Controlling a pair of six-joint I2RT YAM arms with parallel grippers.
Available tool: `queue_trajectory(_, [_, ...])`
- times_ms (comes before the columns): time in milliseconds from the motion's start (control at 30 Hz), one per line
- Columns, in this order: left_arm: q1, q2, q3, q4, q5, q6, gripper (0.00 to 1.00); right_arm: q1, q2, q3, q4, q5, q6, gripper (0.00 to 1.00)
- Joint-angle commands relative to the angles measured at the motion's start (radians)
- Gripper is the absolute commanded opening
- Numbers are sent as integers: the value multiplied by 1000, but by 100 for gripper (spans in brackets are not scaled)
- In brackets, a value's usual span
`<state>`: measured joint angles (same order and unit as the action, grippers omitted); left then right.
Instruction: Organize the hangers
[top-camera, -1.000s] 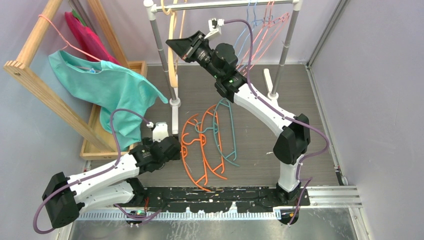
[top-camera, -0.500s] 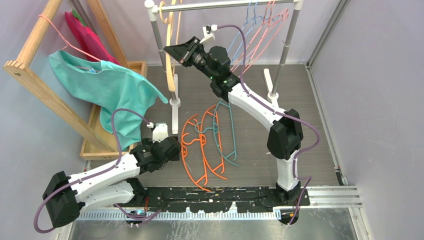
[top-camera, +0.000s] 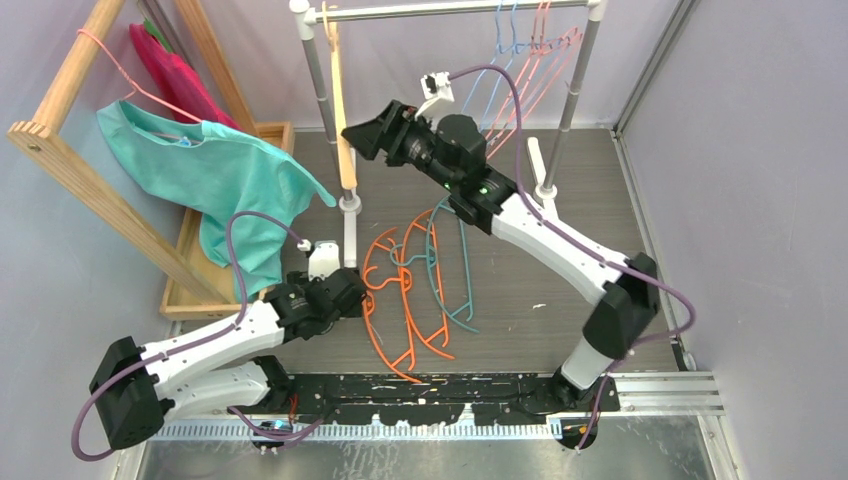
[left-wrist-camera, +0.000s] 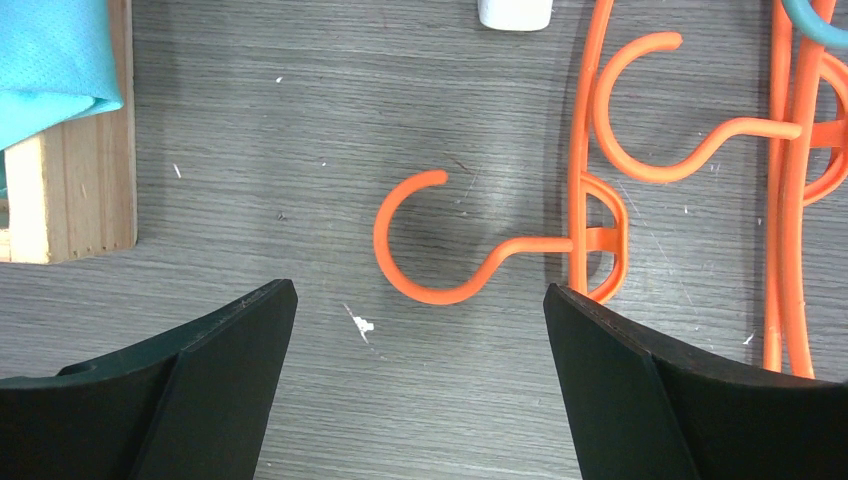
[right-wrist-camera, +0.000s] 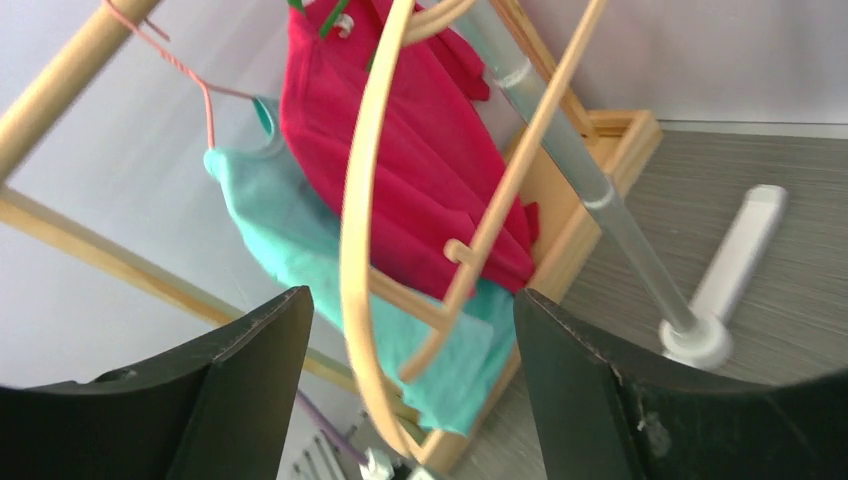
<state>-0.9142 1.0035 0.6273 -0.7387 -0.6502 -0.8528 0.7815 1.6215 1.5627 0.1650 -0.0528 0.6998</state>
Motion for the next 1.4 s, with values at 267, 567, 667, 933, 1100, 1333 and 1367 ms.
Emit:
queue_trajectory(267, [2, 66, 65, 6, -10, 11, 98, 213, -303, -328, -400, 417, -431, 81])
queue_trajectory(567, [2, 108, 73, 15, -10, 18, 98, 315, -387, -673, -546, 457, -291, 70])
queue_trajectory(667, [2, 120, 74, 24, -2, 14, 98, 315, -369, -738, -535, 495, -272, 69])
queue_trajectory(933, [2, 118, 65, 29, 1, 9, 98, 314, -178, -750, -480, 488, -271, 57])
queue_trajectory(1100, [2, 102, 45, 37, 3, 6, 98, 315, -133, -772, -431, 466, -268, 56])
queue_trajectory(1333, [2, 105, 37, 38, 7, -2, 98, 307, -95, -803, -398, 468, -256, 37])
queue_trajectory(1367, [3, 103, 37, 38, 7, -3, 98, 306, -91, -808, -394, 467, -254, 37])
